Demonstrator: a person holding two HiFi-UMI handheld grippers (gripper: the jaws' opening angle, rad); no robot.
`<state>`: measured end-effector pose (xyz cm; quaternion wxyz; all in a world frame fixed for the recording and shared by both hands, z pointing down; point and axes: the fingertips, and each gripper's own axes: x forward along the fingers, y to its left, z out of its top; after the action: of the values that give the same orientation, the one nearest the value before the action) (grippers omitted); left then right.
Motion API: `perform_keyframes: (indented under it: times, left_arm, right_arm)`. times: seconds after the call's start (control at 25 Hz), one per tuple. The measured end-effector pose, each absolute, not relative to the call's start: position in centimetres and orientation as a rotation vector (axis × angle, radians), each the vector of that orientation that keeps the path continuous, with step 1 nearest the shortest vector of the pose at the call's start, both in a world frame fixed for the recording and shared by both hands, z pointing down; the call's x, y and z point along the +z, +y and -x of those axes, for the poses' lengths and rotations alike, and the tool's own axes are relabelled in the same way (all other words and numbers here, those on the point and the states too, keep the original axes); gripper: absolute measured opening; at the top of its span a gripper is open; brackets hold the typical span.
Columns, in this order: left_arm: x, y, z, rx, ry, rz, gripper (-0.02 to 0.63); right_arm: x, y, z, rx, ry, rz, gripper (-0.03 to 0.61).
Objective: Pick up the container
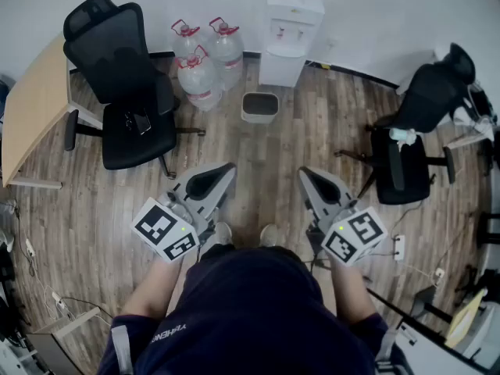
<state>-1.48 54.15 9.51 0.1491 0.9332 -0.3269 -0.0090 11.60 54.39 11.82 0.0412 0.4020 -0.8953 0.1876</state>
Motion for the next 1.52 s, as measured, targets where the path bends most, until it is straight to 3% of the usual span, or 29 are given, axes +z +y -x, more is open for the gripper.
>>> perform_keyframes:
  times: [0.88,1.52]
  left_arm:
    - [9.8,55.3,-6.7,-0.015,-1.075,-2.669,0.025]
    - [13.5,42.0,-5.7,-0.007,-1.051,-2.643,0.025]
  right_arm:
    - [12.1,55.4,-22.3,0.626,-2.811,-1.174,0.014]
    - [15.8,44.6,-23.3,0.687,-2.720,-1.239,0.014]
